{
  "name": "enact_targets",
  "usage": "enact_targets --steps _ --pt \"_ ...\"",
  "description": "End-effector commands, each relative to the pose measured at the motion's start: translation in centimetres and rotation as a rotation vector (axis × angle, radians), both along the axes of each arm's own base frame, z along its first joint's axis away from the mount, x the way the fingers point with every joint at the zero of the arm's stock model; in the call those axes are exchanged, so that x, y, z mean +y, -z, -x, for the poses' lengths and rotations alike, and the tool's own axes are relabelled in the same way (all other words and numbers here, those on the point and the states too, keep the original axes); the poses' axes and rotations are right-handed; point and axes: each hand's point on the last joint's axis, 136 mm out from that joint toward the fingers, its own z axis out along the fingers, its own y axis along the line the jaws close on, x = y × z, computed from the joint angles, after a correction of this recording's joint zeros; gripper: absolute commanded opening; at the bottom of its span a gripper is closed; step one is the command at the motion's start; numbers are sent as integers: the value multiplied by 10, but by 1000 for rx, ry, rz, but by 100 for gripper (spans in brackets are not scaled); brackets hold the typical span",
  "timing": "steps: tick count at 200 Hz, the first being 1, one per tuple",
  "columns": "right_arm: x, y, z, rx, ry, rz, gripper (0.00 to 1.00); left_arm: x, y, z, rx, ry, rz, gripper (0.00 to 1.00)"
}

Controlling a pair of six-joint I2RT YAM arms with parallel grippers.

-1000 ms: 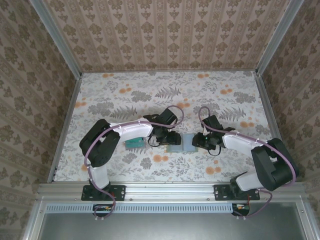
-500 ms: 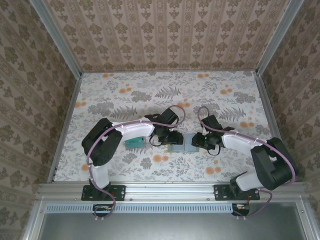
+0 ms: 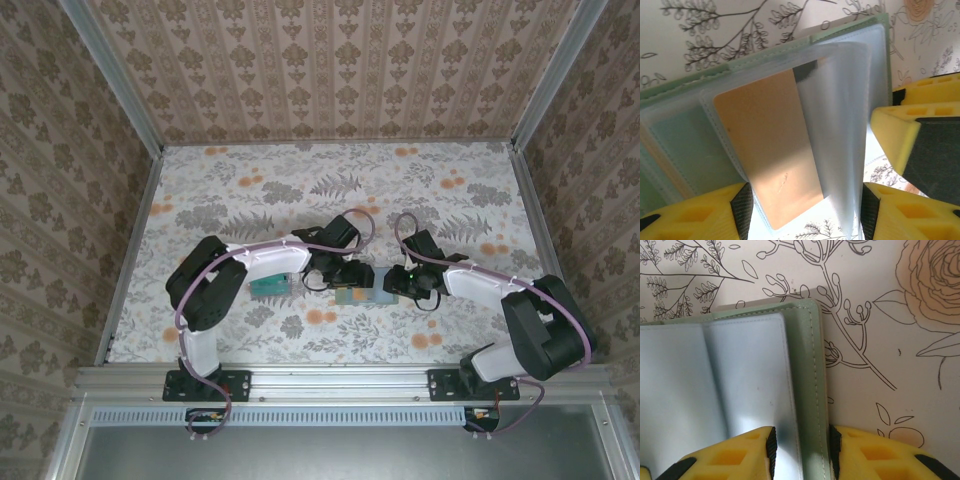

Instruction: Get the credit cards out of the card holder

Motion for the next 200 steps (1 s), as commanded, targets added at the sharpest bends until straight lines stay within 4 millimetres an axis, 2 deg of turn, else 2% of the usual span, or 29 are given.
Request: enact_targets --steps 1,26,56,83,88,110,128,144,168,187,200 --pt "5 11 7 32 -19 -4 38 -17 -18 -2 -29 38 65 60" --pt "4 11 7 30 -10 -1 38 -19 -20 -1 -33 51 60 63" --pt "0 6 6 10 3 9 41 -20 -22 -1 -37 58 59 75" --pt "-12 3 5 6 32 45 45 -18 -21 0 -36 51 49 76" --pt "-13 -6 2 -27 40 40 46 -16 -20 -1 -38 47 44 76" --pt "-28 -19 -1 -64 74 69 48 -6 -20 -4 -47 19 24 76" --pt "-31 -34 -5 -104 74 57 48 5 -19 -6 -53 -7 8 76" --pt "-24 -48 -9 -135 52 24 48 16 -19 -9 -56 -27 -5 76" --pt "-4 -62 -14 -150 0 -71 47 31 -15 -12 -59 -52 -29 74" --pt "15 -66 -16 -141 -52 -130 41 38 -10 -14 -59 -65 -46 65" --pt "28 -66 -16 -131 -85 -168 37 41 -7 -15 -59 -71 -58 54"
